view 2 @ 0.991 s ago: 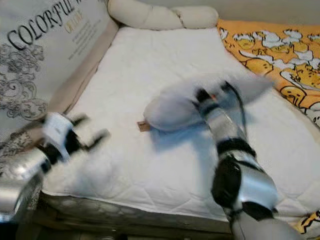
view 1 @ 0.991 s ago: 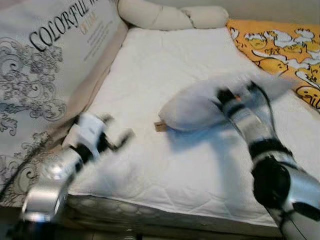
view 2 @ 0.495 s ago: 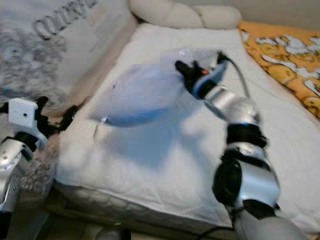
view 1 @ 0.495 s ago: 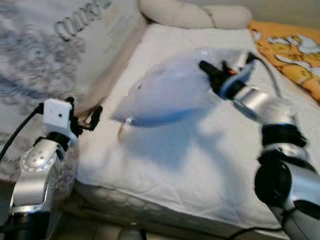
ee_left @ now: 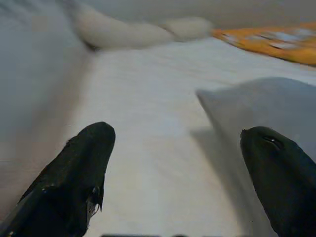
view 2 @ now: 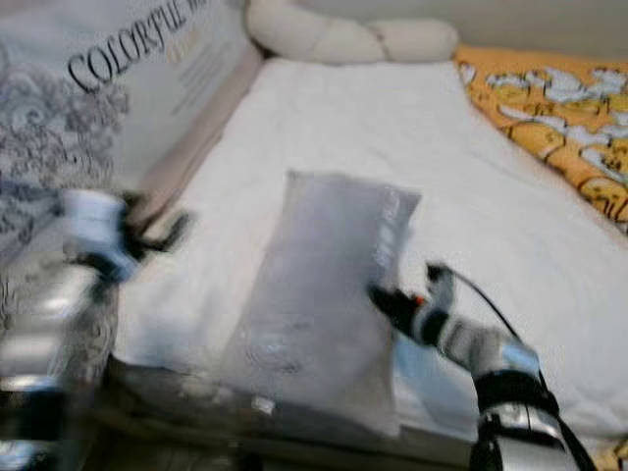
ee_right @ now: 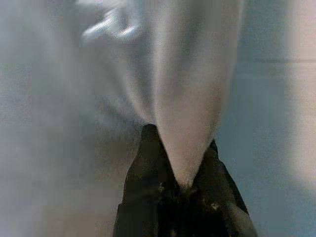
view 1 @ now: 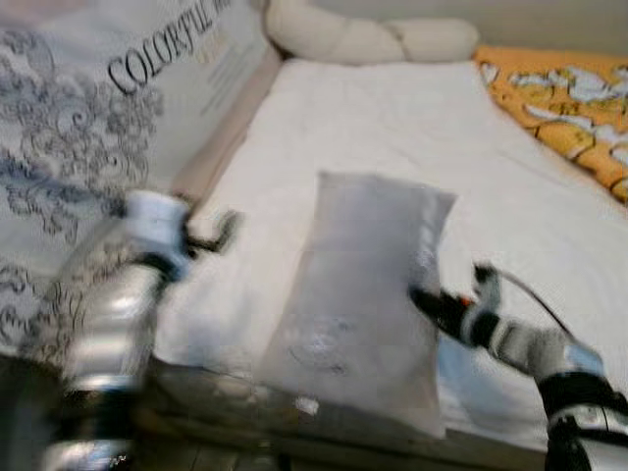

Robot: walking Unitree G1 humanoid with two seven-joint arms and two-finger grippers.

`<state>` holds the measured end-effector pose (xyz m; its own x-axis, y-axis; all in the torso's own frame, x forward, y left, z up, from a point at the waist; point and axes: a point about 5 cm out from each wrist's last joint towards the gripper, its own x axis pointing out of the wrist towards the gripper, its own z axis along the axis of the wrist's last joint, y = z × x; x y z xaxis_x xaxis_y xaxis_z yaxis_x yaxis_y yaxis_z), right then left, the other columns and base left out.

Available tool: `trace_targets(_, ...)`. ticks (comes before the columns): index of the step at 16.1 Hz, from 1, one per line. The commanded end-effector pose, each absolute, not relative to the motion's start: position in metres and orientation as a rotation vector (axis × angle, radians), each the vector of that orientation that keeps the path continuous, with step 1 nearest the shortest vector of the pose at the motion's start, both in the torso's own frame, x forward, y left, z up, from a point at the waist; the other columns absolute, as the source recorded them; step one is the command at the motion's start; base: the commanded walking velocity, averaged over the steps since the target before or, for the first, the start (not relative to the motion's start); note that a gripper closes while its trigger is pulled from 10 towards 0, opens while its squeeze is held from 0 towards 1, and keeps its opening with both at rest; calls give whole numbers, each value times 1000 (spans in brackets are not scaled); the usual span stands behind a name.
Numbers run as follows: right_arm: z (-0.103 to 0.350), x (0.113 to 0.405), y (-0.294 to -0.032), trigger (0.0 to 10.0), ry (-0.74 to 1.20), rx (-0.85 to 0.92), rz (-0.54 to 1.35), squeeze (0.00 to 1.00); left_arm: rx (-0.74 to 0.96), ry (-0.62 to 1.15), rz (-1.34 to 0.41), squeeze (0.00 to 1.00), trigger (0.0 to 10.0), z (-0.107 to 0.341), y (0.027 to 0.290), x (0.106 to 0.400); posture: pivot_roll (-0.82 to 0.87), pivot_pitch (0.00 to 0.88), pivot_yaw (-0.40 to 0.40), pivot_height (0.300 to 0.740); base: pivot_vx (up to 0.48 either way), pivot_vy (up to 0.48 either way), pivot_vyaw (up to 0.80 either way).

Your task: Clean up the room

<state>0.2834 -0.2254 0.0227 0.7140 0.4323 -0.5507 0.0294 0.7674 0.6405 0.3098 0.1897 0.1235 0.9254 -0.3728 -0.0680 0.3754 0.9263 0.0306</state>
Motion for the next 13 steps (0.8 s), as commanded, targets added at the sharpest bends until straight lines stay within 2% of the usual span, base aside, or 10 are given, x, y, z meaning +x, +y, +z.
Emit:
trace_targets(1, 11, 277, -234, 0, 793, 606, 150, 0, 4, 171, -446, 0, 10000, 105, 181, 313, 135, 0, 56, 740, 0, 0, 0)
trace_targets(2, 11, 277, -236, 0, 789, 601, 139, 0, 2, 205, -466, 0, 10000, 99, 177, 316, 136, 0, 52, 740, 0, 0, 0)
trace_targets(3, 11, 277, -236, 0, 780, 598, 143, 0, 1, 241, -481, 294, 10000, 93, 173, 319, 136, 0, 50, 740, 0, 0, 0)
trace_targets(4, 11, 279, -236, 0, 772, 590, 143, 0, -21, 277, -509, 1000, 10000, 87, 166, 323, 134, 0, 45, 740, 0, 0, 0)
trace_targets(7, 13, 285, -234, 0, 753, 524, 179, 0, -189, 360, -566, 1000, 10000, 74, 128, 342, 89, 0, 53, 740, 0, 0, 0)
trace_targets(8, 14, 285, -235, 0, 748, 523, 189, 0, -351, 383, -612, 1000, 10000, 75, 109, 344, 64, 0, 66, 740, 0, 0, 0)
trace_targets(9, 14, 285, -235, 0, 743, 525, 193, 0, -396, 407, -648, 1000, 10000, 73, 101, 342, 55, 0, 71, 740, 0, 0, 0)
trace_targets(13, 17, 286, -235, 0, 717, 542, 214, 0, -416, 513, -660, 1000, 10000, 48, 88, 328, 25, 0, 90, 740, 0, 0, 0)
